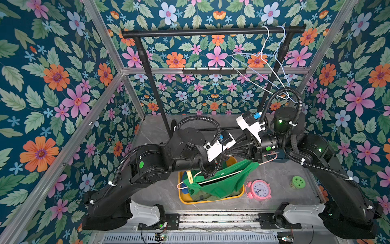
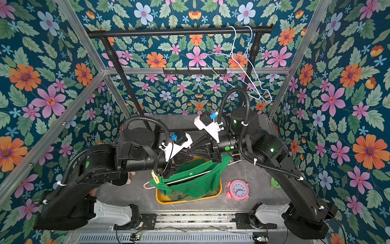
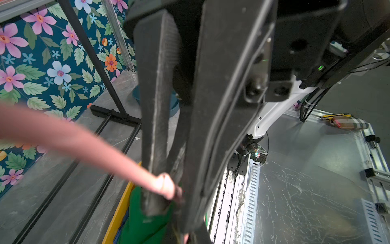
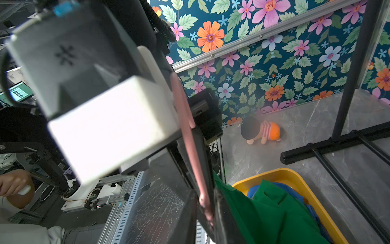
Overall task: Remove the clothespins securing tank tops to the hanger
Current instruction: Adjust the hanger.
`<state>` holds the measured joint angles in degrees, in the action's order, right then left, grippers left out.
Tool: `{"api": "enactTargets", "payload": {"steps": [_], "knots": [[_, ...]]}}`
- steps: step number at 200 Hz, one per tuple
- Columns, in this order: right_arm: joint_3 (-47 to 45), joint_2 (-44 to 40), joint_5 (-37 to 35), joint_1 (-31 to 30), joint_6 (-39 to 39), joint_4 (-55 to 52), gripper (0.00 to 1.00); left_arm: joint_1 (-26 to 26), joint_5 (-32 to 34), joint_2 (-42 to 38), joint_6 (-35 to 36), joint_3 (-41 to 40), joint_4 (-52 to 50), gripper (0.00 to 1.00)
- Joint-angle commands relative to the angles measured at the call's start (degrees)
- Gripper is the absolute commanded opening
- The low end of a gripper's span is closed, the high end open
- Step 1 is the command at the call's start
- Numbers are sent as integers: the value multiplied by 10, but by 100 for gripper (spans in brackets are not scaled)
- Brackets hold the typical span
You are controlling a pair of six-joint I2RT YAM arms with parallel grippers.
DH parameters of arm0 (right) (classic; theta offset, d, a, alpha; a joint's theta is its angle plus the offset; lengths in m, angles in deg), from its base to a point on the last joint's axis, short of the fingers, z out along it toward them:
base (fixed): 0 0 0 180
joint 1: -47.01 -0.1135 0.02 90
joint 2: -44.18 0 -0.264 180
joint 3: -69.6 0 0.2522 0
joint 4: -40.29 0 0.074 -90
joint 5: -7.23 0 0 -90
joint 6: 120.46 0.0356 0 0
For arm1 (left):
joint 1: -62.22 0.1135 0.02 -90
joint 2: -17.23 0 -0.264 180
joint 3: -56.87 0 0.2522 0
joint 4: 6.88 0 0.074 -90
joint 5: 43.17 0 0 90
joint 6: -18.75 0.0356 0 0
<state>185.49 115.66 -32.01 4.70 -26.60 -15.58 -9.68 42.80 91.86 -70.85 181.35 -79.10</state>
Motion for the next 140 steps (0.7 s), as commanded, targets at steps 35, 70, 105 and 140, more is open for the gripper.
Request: {"api": "enactTargets", "payload": {"steps": [35,70,105,140], "knots": [[9,-8,2,-2,-26,-7,18,1,2,-1,1,3,24,0],[-3,-6,30,-1,-12,12,13,1,-1,1,4,7,27,0],[-19,-18,48,-2,-5,22,11,1,-1,3,7,14,25,0],[-21,-21,61,-2,-3,26,11,1,-4,6,7,15,27,0]]}}
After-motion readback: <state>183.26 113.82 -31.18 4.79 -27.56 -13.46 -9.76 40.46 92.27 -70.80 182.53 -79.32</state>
